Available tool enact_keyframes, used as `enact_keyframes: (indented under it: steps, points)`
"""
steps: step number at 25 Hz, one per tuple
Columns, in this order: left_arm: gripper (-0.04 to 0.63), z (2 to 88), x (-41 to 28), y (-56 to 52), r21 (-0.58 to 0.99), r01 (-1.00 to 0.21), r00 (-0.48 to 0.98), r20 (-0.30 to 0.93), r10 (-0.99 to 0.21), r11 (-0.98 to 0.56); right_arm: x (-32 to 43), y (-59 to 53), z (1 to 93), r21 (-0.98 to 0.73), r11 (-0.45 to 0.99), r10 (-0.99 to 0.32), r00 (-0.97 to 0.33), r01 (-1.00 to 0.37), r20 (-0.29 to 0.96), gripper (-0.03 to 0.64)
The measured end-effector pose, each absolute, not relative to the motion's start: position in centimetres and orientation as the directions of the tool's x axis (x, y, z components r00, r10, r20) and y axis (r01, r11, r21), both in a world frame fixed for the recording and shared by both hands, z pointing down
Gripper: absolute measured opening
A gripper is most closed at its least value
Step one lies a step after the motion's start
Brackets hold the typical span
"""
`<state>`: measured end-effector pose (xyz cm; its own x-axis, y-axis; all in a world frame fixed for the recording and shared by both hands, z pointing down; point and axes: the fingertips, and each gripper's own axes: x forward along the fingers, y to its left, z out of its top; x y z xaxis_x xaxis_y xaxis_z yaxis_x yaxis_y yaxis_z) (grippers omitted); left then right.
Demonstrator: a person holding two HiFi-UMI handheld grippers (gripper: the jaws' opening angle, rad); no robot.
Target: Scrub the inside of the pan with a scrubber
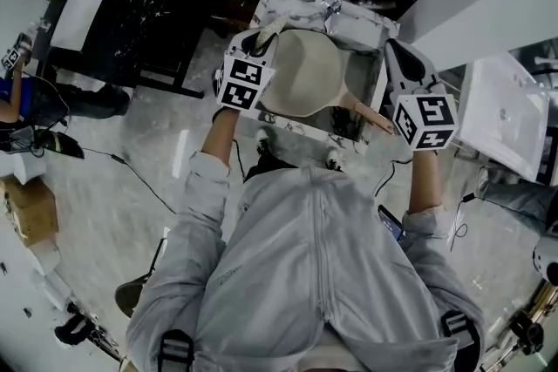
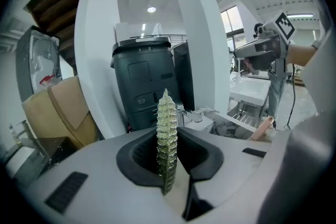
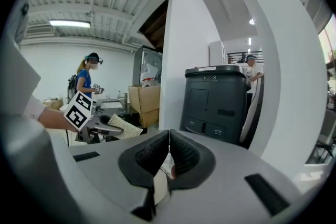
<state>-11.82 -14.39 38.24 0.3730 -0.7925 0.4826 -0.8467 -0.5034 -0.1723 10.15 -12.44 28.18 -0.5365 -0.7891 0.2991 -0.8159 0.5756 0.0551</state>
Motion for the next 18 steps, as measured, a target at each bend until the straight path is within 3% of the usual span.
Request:
enact_keyframes:
  steps: [6,18]
  points:
    - [0.072,39.9,-13.0,-16.3,-0.129,-0.802,0.459,0.493,-0.740,-0.583,8.4,-12.5,29.0,0.051,0.470,-0.847,-0.433,-0.881,0.309,0.035]
    - [0.073,44.5,-14.1,-18.2,-0.042,-0.835,0.429,0.574,-0.698,-0.548,8.6,-10.2,31.9,0.019,0.313,-0.892,-0.287,-0.949,0.349,0.035]
